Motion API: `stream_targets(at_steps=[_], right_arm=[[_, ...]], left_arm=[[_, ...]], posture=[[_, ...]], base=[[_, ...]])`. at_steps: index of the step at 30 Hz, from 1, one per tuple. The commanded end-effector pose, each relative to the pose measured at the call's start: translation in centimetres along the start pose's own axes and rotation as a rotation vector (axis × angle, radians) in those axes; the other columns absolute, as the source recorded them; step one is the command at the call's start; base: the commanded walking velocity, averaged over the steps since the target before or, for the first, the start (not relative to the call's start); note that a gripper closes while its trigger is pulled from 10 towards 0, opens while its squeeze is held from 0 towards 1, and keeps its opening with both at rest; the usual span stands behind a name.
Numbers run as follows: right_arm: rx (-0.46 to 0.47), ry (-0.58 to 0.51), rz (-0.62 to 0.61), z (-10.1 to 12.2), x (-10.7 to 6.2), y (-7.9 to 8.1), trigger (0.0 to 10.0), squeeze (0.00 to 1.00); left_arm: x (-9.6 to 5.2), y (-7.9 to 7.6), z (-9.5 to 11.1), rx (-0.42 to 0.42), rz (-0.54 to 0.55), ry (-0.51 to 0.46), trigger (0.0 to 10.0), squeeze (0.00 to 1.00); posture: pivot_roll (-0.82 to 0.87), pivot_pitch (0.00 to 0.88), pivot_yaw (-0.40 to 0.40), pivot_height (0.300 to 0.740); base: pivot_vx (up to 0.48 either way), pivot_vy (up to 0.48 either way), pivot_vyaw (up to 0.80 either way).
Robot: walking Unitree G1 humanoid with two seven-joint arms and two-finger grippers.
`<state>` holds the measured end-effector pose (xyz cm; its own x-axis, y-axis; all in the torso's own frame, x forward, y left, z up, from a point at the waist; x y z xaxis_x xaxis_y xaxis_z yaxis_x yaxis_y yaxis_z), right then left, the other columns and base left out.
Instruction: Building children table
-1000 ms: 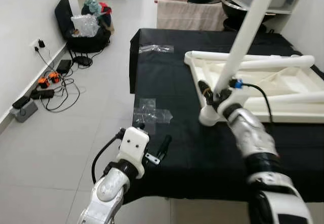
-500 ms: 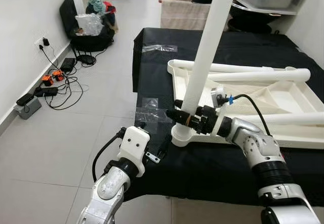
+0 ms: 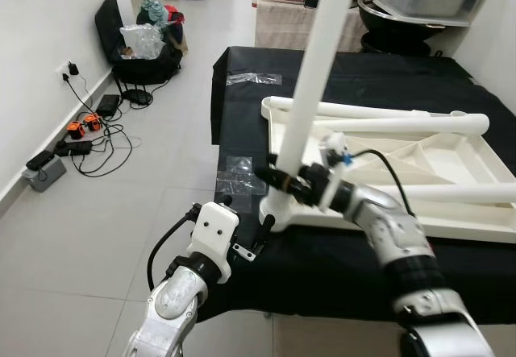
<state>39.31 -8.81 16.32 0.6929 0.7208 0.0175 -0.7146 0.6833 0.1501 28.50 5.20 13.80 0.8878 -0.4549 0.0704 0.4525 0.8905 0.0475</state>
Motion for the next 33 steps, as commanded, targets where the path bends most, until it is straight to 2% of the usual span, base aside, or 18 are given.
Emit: stream_targets(at_steps=[1, 2, 3, 4, 6, 8, 11, 14, 15, 20, 21, 27, 28, 29, 31, 32, 33], right_arm=[[-0.017, 0.030, -0.337, -0.9, -1.5, -4.9, 0.0, 0.00], [-0.048, 0.050, -0.602, -1.0, -3.1, -7.9, 0.0, 0.00], [-0.048, 0.050, -0.602, -1.0, -3.1, -7.9, 0.0, 0.00], [-0.098, 0.058, -0.791, -0.7, -4.8, -9.7, 0.0, 0.00], [-0.117, 0.059, -0.986, -0.4, -7.0, -10.8, 0.0, 0.00], [-0.111, 0.066, -1.059, -0.7, -7.7, -10.5, 0.0, 0.00], [-0.115, 0.069, -1.075, -0.8, -7.8, -10.3, 0.0, 0.00], [-0.100, 0.061, -1.047, -1.0, -7.2, -9.7, 0.0, 0.00], [-0.096, 0.050, -1.030, -1.0, -6.6, -9.4, 10.0, 0.00], [-0.086, 0.006, -0.994, -0.7, -5.5, -8.9, 10.0, 0.00], [-0.085, -0.053, -0.934, 0.0, -4.6, -8.3, 10.0, 1.00], [-0.094, -0.110, -0.880, 0.9, -4.1, -8.1, 10.0, 1.00], [-0.094, -0.118, -0.854, 1.1, -4.1, -8.2, 10.0, 0.00], [-0.094, -0.118, -0.854, 1.1, -4.1, -8.2, 10.0, 0.00], [-0.010, -0.151, -0.731, 1.2, -3.4, -8.1, 10.0, 0.00], [-0.010, -0.151, -0.731, 1.2, -3.4, -8.1, 10.0, 0.00], [0.058, -0.168, -0.597, 1.3, -2.7, -7.1, 10.0, 0.00]], left_arm=[[-0.2, 0.1, -0.7, -0.003, 0.003, 0.025, 10.0, 0.00], [-0.2, 0.1, -0.7, -0.003, 0.003, 0.025, 10.0, 0.00], [-0.2, 0.1, -0.7, -0.003, 0.003, 0.025, 10.0, 0.00], [-0.2, 0.1, -0.7, -0.003, 0.003, 0.024, 10.0, 0.00], [-0.1, 0.1, -0.7, -0.003, 0.002, 0.024, 10.0, 0.00], [-0.1, 0.1, -0.7, -0.002, 0.002, 0.025, 10.0, 0.00], [-0.1, 0.0, -0.7, -0.002, 0.002, 0.025, 10.0, 0.00], [-0.1, 0.0, -0.7, -0.003, 0.004, 0.025, 10.0, 0.00], [-0.1, 0.0, -0.7, -0.004, 0.004, 0.024, 10.0, 0.00], [0.0, 0.0, -0.7, -0.005, 0.004, 0.023, 10.0, 0.00], [0.0, 0.0, -0.6, -0.005, 0.004, 0.022, 10.0, 0.00], [0.0, 0.0, -0.6, -0.006, 0.004, 0.022, 10.0, 0.00], [0.0, 0.0, -0.6, -0.006, 0.004, 0.022, 10.0, 0.00], [0.0, 0.0, -0.6, -0.006, 0.004, 0.022, 10.0, 0.00], [0.0, 0.0, -0.6, -0.007, 0.004, 0.022, 10.0, 0.00], [0.0, 0.0, -0.6, -0.007, 0.004, 0.022, 10.0, 0.00], [0.0, 0.0, -0.6, -0.007, 0.003, 0.022, 10.0, 0.00]], posture=[[0.05, 0.020, -0.077, 0.740], [0.05, 0.020, -0.077, 0.740], [0.05, 0.020, -0.077, 0.740], [0.05, 0.020, -0.077, 0.740], [0.05, 0.021, -0.078, 0.740], [0.05, 0.021, -0.077, 0.740], [0.05, 0.021, -0.077, 0.740], [0.05, 0.020, -0.083, 0.740], [0.05, 0.023, -0.081, 0.740], [0.05, 0.027, -0.080, 0.740], [0.05, 0.027, -0.081, 0.740], [0.05, 0.025, -0.081, 0.740], [0.05, 0.027, -0.081, 0.740], [0.05, 0.027, -0.081, 0.740], [0.05, 0.028, -0.078, 0.740], [0.05, 0.028, -0.078, 0.740], [0.05, 0.028, -0.082, 0.740]], base=[[0.000, 0.000, 0.00], [0.000, 0.000, 0.00], [0.000, 0.000, 0.00], [0.000, 0.000, 0.00], [0.000, 0.000, 0.00], [0.000, 0.000, 0.00], [0.000, 0.000, 0.00], [0.000, 0.000, 0.00], [0.000, 0.000, 0.00], [0.000, 0.000, 0.00], [0.000, 0.000, 0.00], [0.000, 0.000, 0.00], [0.000, 0.000, 0.00], [0.000, 0.000, 0.00], [0.000, 0.000, 0.00], [0.000, 0.000, 0.00], [0.000, 0.000, 0.00]])
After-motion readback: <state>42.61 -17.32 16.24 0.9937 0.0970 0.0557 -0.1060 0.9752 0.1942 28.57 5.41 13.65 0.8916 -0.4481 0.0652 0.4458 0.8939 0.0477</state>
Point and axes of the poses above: a point about 5 cm out from each wrist's last joint towards the gripper, its own x axis pointing out of the wrist towards the gripper, its own z axis along the axis of the wrist's last joint, y = z × x, the point moved 6 cm from there along x, pointing out of the wrist towards the gripper, and after that the axes turned 1 degree about -x, right-handed, at the moved point
